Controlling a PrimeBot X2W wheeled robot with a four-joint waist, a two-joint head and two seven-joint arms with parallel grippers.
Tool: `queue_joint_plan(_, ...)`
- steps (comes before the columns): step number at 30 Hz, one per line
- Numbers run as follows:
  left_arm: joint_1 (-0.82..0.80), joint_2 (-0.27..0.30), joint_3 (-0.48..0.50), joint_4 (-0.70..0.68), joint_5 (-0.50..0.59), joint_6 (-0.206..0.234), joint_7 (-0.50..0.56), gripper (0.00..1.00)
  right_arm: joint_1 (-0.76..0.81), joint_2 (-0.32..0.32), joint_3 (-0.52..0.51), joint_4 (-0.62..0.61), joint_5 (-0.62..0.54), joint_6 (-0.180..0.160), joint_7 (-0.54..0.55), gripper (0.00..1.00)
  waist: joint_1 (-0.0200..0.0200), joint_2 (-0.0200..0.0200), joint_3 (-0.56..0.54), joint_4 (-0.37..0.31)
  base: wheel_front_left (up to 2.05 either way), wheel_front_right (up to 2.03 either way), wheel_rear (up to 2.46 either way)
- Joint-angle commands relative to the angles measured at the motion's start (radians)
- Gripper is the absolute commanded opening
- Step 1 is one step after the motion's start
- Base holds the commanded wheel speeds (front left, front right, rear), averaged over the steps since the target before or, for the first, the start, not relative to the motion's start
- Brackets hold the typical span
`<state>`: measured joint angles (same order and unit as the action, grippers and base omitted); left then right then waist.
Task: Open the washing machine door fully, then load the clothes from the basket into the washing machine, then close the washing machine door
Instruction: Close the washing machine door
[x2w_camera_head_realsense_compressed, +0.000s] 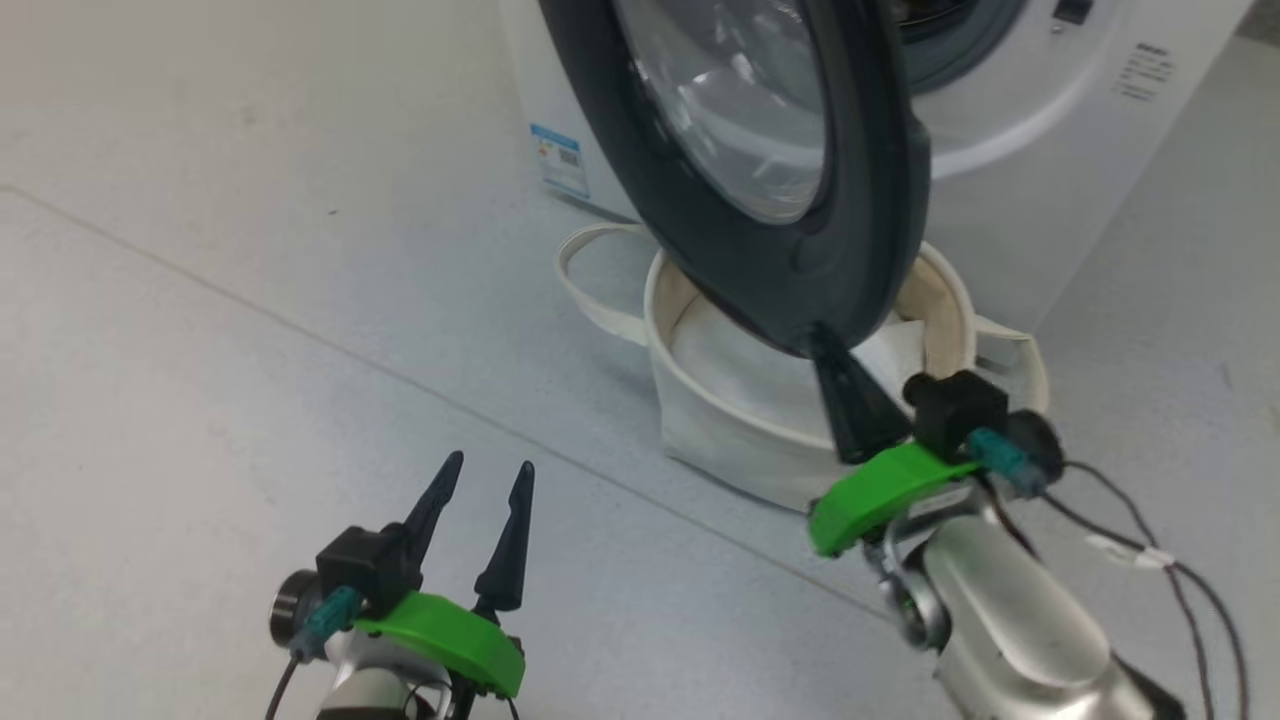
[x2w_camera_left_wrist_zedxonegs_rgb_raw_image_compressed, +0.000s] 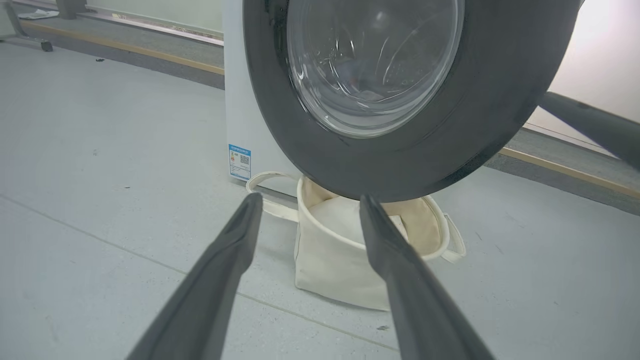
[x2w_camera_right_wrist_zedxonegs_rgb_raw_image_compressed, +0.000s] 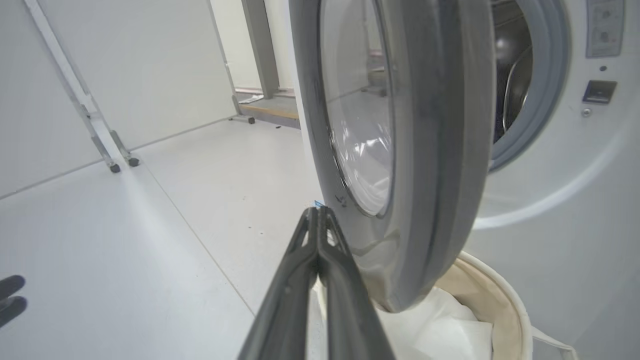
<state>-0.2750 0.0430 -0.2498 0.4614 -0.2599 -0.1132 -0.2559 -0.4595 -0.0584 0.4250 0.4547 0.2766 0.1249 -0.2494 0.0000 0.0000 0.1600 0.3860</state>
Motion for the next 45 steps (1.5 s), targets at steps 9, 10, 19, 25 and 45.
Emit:
queue_joint_plan(9, -0.066, 0.007, 0.002, -0.014, -0.027, 0.016, -0.006, 1.00, -0.153, 0.008, -0.106, 0.132, -0.086, 0.006, -0.012, 0.00, 0.0000, 0.0000, 0.060, 0.113, 0.00, 0.00, 0.00)
queue_joint_plan(10, -0.065, 0.007, 0.000, -0.016, -0.032, 0.017, -0.006, 1.00, -0.158, 0.008, -0.123, 0.137, -0.096, 0.006, -0.012, 0.00, 0.0000, 0.0000, 0.061, 0.121, 0.00, 0.00, 0.00)
queue_joint_plan(19, -0.053, 0.007, 0.005, -0.045, -0.041, 0.023, -0.006, 1.00, -0.172, 0.008, -0.300, 0.137, -0.164, 0.006, -0.012, 0.00, 0.0000, 0.0000, 0.062, 0.154, 0.00, 0.00, 0.00)
queue_joint_plan(25, -0.051, 0.007, 0.011, -0.052, -0.045, 0.022, -0.006, 1.00, -0.184, 0.008, -0.410, 0.145, -0.204, 0.006, -0.012, 0.00, 0.0000, 0.0000, 0.067, 0.159, 0.00, 0.00, 0.00)
queue_joint_plan(45, -0.058, 0.007, 0.005, -0.070, -0.093, 0.039, -0.006, 1.00, -0.359, 0.008, -0.698, 0.191, -0.313, 0.006, -0.012, 0.00, 0.0000, 0.0000, 0.174, 0.177, 0.00, 0.00, 0.00)
